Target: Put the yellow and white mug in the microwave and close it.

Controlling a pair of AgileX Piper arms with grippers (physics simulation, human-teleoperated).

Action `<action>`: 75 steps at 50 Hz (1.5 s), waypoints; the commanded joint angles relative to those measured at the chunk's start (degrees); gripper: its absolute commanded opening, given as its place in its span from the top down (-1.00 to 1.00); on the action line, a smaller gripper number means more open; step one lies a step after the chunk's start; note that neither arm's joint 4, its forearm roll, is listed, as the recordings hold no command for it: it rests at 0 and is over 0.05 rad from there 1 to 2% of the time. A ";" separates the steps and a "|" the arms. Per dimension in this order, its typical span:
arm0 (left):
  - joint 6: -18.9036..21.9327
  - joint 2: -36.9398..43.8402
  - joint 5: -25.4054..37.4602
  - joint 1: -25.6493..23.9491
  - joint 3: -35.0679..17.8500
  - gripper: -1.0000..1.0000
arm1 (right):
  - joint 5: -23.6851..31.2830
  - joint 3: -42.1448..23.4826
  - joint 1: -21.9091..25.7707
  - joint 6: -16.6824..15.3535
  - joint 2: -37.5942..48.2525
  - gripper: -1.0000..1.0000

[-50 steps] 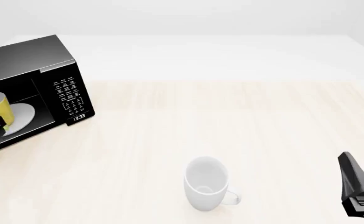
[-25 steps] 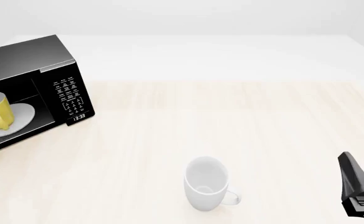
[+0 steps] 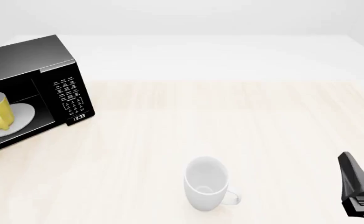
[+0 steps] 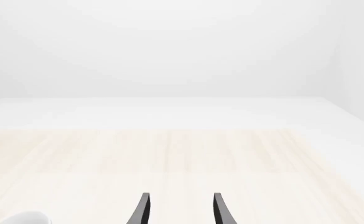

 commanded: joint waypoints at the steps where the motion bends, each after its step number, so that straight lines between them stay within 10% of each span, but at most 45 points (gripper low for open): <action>1: -0.10 -4.52 5.55 -0.56 -2.38 -1.00 | 0.00 0.00 0.00 0.01 0.00 -1.00; 48: -1.95 -13.49 20.64 3.08 -17.35 -1.00 | 0.00 0.00 0.00 0.01 0.00 -1.00; 75: 0.90 -15.28 18.71 11.97 -18.69 -1.00 | 0.00 0.00 0.00 0.00 0.00 -1.00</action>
